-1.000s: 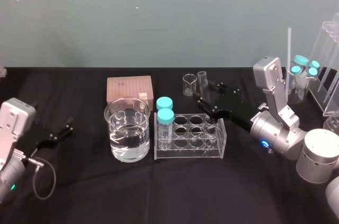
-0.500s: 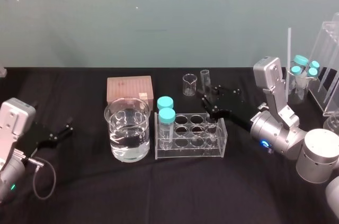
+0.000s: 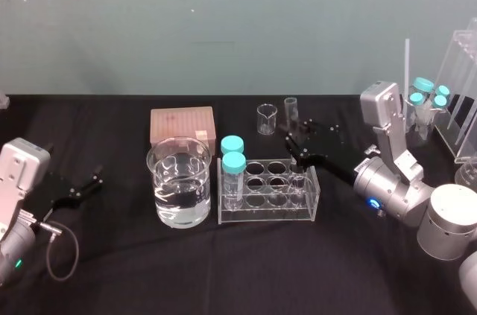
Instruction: Hold the test tube with one hand and immerse one end into the beaker, then return it to the test tube rack.
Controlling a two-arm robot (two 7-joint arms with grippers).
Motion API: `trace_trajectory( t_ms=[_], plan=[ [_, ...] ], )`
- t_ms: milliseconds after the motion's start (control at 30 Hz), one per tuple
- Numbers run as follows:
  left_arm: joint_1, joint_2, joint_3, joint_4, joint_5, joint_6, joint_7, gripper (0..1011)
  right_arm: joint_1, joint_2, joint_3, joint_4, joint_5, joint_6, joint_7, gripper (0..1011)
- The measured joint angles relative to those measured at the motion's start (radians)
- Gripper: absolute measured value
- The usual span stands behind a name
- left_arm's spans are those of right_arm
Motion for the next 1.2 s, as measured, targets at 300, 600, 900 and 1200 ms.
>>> trace_trajectory(
  t_ms=[300,600,900,1200],
  plan=[
    [0.000,0.000,0.000,0.000,0.000,0.000,0.000,1000,-0.016,-0.006,0.019,-0.010,0.018,-0.042,0.013,241],
    [0.000,0.000,0.000,0.000,0.000,0.000,0.000,1000,-0.033,-0.009,0.040,-0.022,0.059,-0.061,0.040,241],
    [0.000,0.000,0.000,0.000,0.000,0.000,0.000,1000,-0.047,-0.004,0.054,-0.048,0.079,-0.075,0.044,241],
    [0.000,0.000,0.000,0.000,0.000,0.000,0.000,1000,-0.054,0.010,0.076,-0.099,0.093,-0.094,0.042,241]
  ],
)
